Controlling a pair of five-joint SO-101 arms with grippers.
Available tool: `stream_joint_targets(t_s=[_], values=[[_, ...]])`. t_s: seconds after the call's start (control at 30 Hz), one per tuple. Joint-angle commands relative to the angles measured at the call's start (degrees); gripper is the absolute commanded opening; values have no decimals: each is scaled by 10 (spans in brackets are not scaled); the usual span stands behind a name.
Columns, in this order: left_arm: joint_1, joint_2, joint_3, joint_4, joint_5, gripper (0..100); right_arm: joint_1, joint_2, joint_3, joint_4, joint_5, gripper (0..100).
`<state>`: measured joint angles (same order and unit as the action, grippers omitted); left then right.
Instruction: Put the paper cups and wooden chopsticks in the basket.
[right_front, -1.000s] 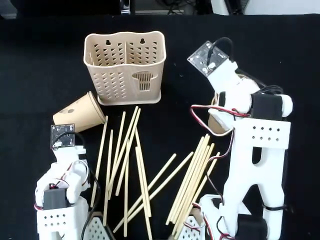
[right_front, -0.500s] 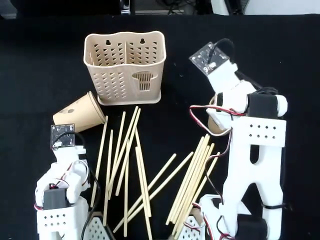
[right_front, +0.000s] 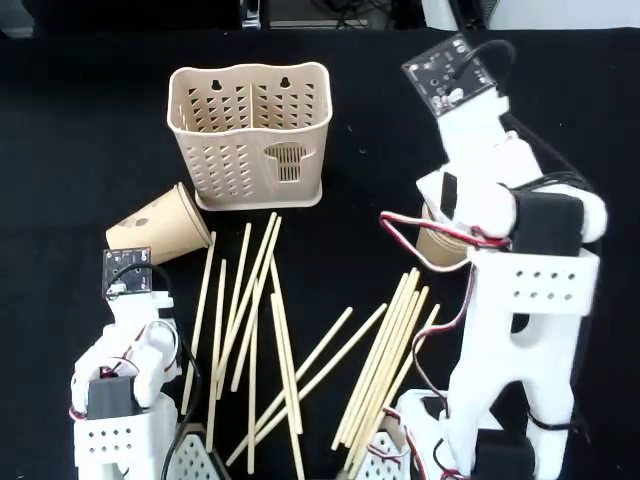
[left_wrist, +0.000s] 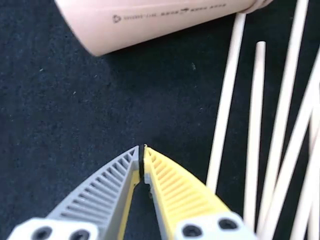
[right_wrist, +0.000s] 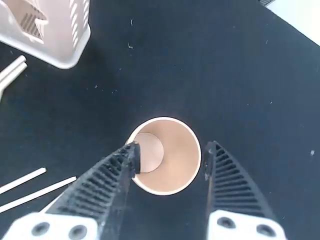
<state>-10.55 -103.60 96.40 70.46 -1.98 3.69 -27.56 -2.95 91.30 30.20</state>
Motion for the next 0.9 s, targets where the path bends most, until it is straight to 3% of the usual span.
stream_joint_targets(t_s=[0.0,0.07,0.17,0.3,0.47,0.6,0.73,0.87], values=[[0,-5,5,-62,-6,37,-5,-8,-42,41,-14,215],[-16,-5,-24,-86,-14,38,-5,-11,-40,57,-14,215],[-66,-5,-83,-88,-81,102,-12,-31,-21,67,-13,215],[-160,-5,-118,-92,-101,239,-117,-70,54,49,-21,212],[-247,-3,-96,-95,-102,266,-237,-72,241,-146,-142,215],[-310,-1,-66,-96,-105,266,-332,-49,344,-330,-169,211],[-391,-4,-26,-100,-105,267,-423,25,356,-425,-171,211],[-401,-4,8,-98,-104,267,-444,125,319,-487,-243,215]])
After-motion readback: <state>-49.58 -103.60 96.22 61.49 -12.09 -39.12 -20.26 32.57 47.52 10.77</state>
